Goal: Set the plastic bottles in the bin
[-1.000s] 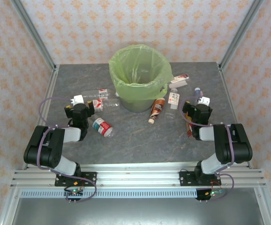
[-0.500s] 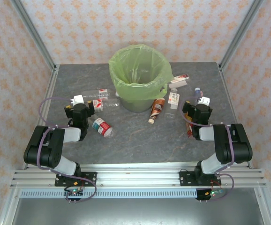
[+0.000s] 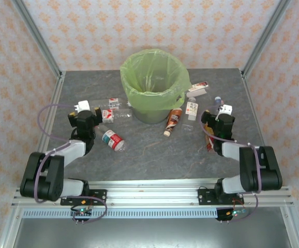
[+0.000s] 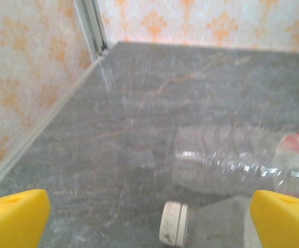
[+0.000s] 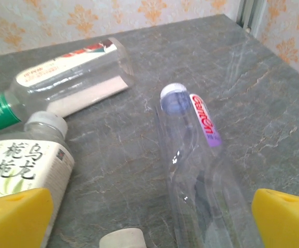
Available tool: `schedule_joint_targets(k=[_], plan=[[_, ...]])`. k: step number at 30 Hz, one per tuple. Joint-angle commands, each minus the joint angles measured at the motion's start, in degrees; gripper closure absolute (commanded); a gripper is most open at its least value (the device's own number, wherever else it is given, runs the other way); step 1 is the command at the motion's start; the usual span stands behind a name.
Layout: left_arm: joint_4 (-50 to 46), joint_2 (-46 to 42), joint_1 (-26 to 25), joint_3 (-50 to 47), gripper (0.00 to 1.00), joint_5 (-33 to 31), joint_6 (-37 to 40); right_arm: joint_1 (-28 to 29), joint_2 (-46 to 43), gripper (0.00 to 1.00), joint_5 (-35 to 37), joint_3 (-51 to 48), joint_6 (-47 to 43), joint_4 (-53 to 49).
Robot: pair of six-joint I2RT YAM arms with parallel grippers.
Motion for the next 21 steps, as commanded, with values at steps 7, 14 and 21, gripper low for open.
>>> schedule_joint_targets(k=[7, 14, 21], plan=[[-30.1, -10.0, -0.3, 11.1, 0.00, -2.1, -17.3, 0.1, -14.0, 0.01, 3.8, 7.1, 11.7, -27.2], [-42.8, -13.3, -0.3, 13.9, 0.00, 3.7, -36.0, -0.3, -20.2, 0.01, -3.9, 9.4, 13.8, -49.4], [-44.3, -14.4, -0.3, 15.1, 0.00, 14.9, -36.5, -0.3, -17.8, 0.01, -6.2, 10.2, 25.6, -59.9]])
